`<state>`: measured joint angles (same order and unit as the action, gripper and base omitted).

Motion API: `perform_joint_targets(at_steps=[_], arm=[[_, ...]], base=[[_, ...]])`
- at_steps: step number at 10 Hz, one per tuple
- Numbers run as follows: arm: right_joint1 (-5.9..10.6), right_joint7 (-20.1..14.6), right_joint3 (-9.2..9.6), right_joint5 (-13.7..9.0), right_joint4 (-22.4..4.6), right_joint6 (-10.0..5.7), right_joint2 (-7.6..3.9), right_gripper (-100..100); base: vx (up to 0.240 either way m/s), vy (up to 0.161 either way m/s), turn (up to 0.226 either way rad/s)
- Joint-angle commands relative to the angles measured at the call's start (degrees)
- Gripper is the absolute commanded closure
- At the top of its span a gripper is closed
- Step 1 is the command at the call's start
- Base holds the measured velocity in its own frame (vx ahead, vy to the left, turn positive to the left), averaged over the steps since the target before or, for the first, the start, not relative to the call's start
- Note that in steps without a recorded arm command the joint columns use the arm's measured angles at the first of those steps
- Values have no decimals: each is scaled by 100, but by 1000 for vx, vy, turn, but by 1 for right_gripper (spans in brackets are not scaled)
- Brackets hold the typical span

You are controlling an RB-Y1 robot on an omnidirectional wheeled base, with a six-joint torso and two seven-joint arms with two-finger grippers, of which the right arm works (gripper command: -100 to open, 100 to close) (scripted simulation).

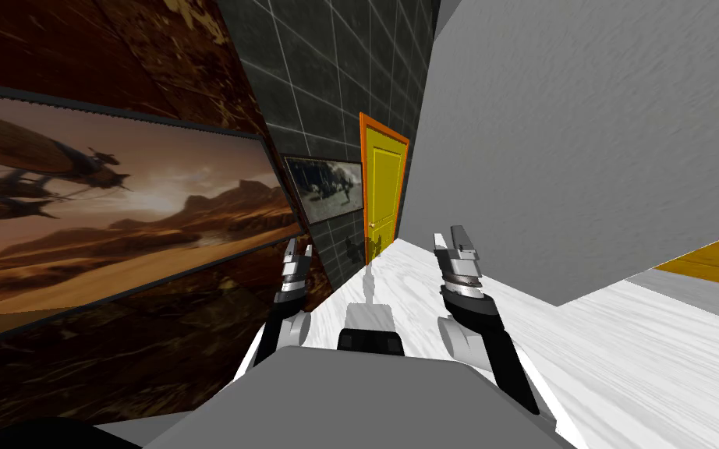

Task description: Pull the door open

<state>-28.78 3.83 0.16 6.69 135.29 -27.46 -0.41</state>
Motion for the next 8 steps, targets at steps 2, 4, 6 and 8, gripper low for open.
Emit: perform_joint_targets(at_steps=[2,4,6,8], arm=[[84,208,-36,63,-297,-75,-76,-100],[142,350,-61,106,-500,-127,-121,-100],[193,477,-83,144,-681,-173,-156,-100],[244,604,-105,182,-862,-219,-191,-100]], base=[[64,-24,101],[111,-47,72],[85,-35,73],[78,-38,70]])
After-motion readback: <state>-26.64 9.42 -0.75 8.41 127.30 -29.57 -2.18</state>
